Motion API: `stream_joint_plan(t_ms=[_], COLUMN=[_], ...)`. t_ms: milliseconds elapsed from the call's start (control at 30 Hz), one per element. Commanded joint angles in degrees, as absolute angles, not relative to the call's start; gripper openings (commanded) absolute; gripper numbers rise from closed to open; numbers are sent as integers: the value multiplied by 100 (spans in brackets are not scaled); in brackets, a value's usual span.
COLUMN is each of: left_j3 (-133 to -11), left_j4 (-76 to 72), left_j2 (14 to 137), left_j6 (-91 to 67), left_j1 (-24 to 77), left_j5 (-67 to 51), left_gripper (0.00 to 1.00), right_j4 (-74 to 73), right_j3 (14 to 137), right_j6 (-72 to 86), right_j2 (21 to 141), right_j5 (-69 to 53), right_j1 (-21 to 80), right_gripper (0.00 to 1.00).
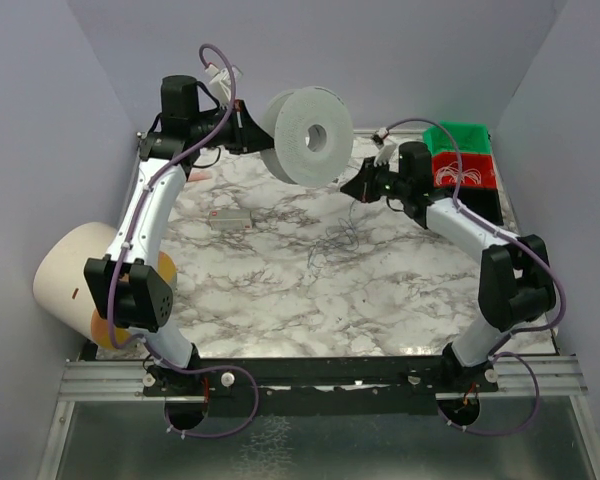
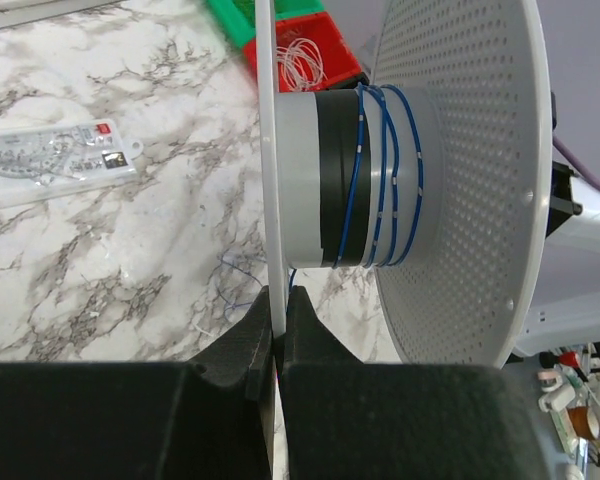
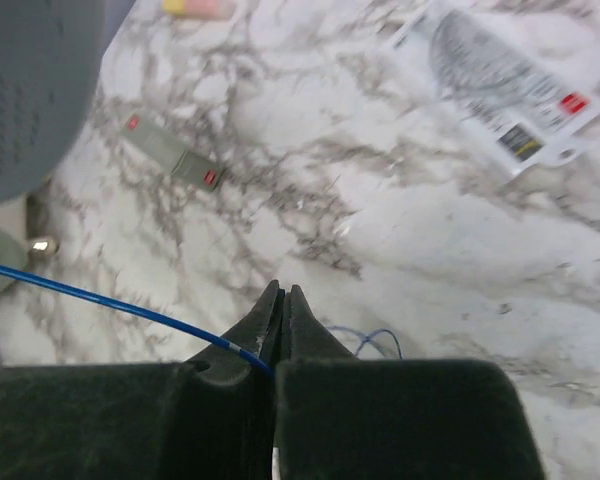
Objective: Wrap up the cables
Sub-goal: Wrap the cable around the cable reel.
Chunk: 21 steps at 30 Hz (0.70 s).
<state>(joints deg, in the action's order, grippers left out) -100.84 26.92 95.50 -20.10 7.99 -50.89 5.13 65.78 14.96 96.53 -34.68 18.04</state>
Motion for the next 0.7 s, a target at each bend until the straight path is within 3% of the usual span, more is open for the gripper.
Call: stream_joint_plan(t_ms=[0, 400, 667], left_j3=[-9813, -9794, -10286], left_j4=[2329, 3633, 4848], left_j2=[9252, 9294, 9391], left_j6=[-1970, -481, 872], left_j1=[791, 1241, 2136], left_j5=[-5732, -5408, -4267], left_gripper=[0, 0, 0], right_j4=[848, 473, 677], right_j3=[6720, 7979, 8295], right_j6=[1546, 2092, 2819], right_j2=[9406, 9729, 9803], right_j5=[-1948, -2225, -2974], right_j1=[1609, 943, 238], right_gripper=[0, 0, 0])
